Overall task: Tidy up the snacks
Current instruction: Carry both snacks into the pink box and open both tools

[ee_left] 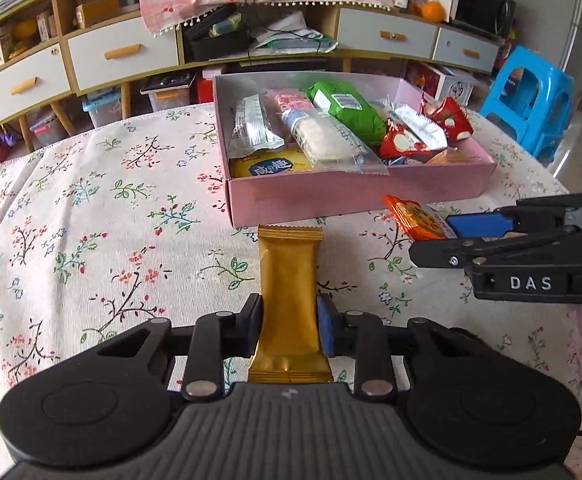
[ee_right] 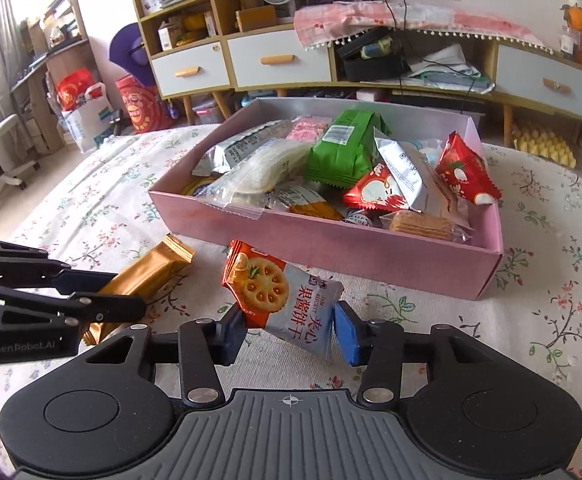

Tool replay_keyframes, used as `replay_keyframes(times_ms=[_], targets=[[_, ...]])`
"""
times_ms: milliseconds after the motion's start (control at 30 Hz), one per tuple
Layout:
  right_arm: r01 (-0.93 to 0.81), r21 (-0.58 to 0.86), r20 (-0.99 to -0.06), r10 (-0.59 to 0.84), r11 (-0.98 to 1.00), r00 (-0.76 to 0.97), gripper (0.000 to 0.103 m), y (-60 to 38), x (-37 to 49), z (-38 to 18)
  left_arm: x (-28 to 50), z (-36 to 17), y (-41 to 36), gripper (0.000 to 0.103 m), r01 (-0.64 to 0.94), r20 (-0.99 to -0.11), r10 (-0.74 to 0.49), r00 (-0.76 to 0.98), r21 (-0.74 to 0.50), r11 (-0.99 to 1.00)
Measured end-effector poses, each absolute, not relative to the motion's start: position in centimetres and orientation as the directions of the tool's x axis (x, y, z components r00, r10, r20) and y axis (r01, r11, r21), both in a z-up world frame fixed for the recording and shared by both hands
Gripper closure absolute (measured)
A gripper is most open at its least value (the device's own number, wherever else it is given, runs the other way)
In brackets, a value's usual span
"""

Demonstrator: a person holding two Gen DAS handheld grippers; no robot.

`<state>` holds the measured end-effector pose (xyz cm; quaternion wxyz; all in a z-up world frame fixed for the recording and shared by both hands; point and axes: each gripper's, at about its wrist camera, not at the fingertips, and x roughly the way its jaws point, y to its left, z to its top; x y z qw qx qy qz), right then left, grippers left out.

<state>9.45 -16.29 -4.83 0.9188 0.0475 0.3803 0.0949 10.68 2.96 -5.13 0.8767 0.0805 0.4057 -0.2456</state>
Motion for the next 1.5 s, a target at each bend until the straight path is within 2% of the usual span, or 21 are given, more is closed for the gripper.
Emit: replay_keyframes(times_ms=[400,567,833,1067,1100,1133,1167,1200,1267,1333,1400,1500], targets=[[-0.159,0.243,-0.634,0.280,0.957,0.720,0.057,-17.3,8.5,-1.3,10.1,-2.0,2.6,0.077,0.500,-0.685,-0.418,0.596,-0.090,0.861],[-0.125,0.269,-0.597,0.267,0.955,0.756,0.057,-18.2,10.1,0.3,11.7,-1.2,1.4,0.077,0.471,-0.656,-0.410,0.634,-0.093,0.877],[-0.033,0.294,-0.604,0.212,0.955,0.768,0.057,-20.0,13.6,-0.4,14.8,-1.6,-0.6,0.077,0.396,-0.627,-0.402,0.668,-0.158,0.905],[0.003,0.318,-0.610,0.203,0.948,0.766,0.053,-21.5,14.4,-1.5,15.5,-2.2,-1.6,0.075,0.378,-0.614,-0.383,0.690,-0.146,0.914],[0.003,0.326,-0.605,0.206,0.945,0.769,0.053,-21.6,14.3,-1.5,15.3,-2.2,-1.5,0.072,0.382,-0.612,-0.386,0.691,-0.145,0.913],[0.004,0.336,-0.606,0.213,0.942,0.766,0.047,-21.8,14.3,-1.6,15.3,-2.3,-1.6,0.069,0.380,-0.612,-0.381,0.693,-0.140,0.914],[0.008,0.349,-0.609,0.220,0.937,0.762,0.038,-22.0,14.3,-1.6,15.1,-2.3,-1.6,0.062,0.372,-0.611,-0.370,0.699,-0.131,0.919],[0.015,0.359,-0.608,0.222,0.933,0.762,0.035,-22.1,14.3,-1.5,15.0,-2.3,-1.5,0.051,0.366,-0.615,-0.359,0.702,-0.121,0.923],[0.029,0.372,-0.606,0.220,0.928,0.765,0.034,-22.5,13.9,-1.2,14.7,-2.0,-1.3,0.038,0.351,-0.619,-0.341,0.708,-0.111,0.930],[0.034,0.374,-0.614,0.220,0.927,0.758,0.033,-22.7,13.4,-0.8,14.2,-1.6,-1.0,0.032,0.339,-0.624,-0.325,0.711,-0.101,0.936],[0.043,0.367,-0.623,0.211,0.929,0.753,0.028,-22.8,12.8,-0.3,13.9,-1.3,-0.7,0.023,0.316,-0.635,-0.302,0.711,-0.095,0.944],[0.066,0.361,-0.638,0.195,0.930,0.745,0.023,-22.9,11.6,0.8,13.3,-0.7,-0.3,0.016,0.283,-0.661,-0.280,0.697,-0.106,0.953]])
